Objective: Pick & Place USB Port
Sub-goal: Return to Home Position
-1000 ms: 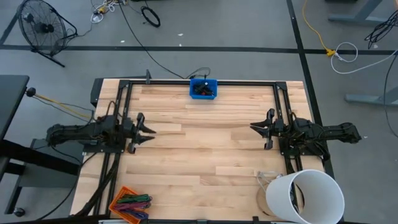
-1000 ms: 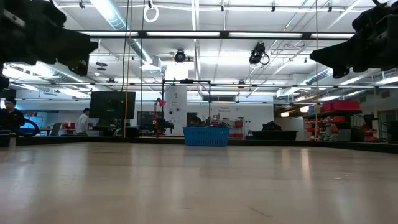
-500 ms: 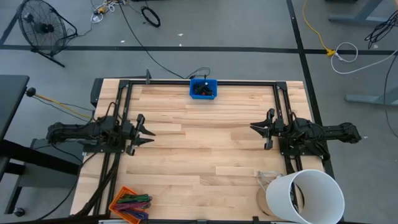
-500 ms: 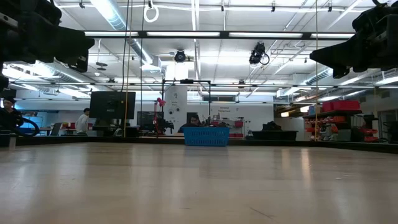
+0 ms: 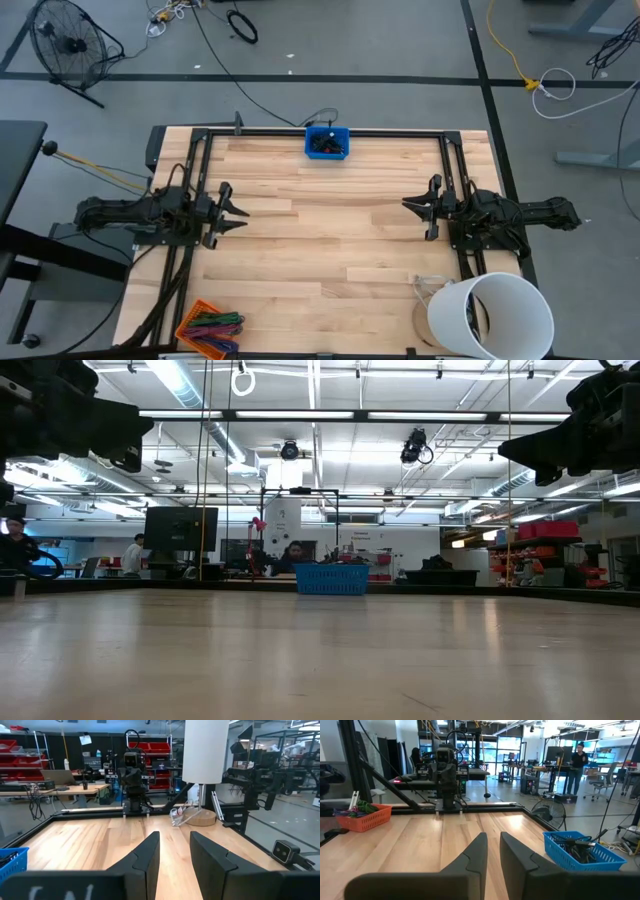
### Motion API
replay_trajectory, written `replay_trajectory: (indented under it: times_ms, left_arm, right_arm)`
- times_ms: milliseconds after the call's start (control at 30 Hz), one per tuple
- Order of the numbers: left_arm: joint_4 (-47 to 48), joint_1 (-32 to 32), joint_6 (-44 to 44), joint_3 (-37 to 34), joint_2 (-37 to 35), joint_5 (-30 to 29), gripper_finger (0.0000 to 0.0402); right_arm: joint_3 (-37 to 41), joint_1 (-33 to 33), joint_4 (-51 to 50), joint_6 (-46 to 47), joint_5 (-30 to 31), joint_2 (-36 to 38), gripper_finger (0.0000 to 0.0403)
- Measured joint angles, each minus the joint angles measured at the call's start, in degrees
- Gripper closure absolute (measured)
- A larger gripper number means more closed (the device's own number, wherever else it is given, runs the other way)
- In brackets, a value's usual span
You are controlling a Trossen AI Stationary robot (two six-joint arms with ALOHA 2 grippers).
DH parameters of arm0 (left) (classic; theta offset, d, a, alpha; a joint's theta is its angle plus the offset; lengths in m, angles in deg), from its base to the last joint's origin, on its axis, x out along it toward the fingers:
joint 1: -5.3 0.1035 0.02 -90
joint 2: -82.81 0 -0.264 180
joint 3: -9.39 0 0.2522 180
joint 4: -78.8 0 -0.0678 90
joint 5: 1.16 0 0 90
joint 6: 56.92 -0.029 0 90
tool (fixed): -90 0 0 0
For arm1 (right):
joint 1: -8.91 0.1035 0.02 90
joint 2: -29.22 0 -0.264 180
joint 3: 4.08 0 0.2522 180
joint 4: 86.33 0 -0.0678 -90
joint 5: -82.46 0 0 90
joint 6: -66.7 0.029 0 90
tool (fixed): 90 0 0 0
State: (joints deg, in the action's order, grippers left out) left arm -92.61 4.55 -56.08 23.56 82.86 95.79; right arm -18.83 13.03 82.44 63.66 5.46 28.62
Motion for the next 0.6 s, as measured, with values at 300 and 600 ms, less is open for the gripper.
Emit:
replay_trajectory:
  times_ms: [300,600]
  left_arm:
    - [-0.37,0.0,0.0,0.0,0.26,-0.19,0.0289]
    - [-0.42,0.0,0.0,0.0,0.27,-0.25,0.0289]
  right_arm:
    - [0.0,0.0,-0.02,0.0,0.0,0.0,0.0349]
    - [0.0,0.0,-0.02,-0.02,0.0,0.0,0.0349]
